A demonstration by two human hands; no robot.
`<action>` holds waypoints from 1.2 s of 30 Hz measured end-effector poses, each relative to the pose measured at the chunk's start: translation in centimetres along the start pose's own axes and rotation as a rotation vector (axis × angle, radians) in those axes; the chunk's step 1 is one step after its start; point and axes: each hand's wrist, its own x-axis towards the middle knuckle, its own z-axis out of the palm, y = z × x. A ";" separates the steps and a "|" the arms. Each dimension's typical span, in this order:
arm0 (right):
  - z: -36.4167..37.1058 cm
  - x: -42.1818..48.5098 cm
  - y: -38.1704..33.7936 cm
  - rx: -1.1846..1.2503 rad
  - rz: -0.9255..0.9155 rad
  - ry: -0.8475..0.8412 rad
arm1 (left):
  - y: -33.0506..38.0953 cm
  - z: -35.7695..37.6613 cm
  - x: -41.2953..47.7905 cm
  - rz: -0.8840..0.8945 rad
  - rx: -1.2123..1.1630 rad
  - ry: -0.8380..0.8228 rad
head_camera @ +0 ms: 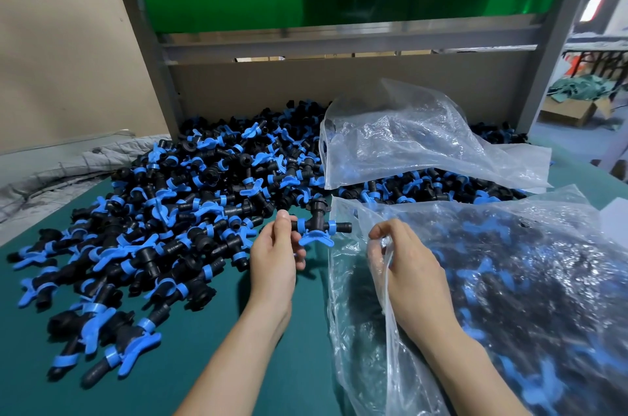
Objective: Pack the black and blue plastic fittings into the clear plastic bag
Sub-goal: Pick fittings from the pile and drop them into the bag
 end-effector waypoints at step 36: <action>-3.3 0.6 -2.3 0.441 0.141 0.187 | 1.6 -2.3 -5.9 0.239 0.260 -0.132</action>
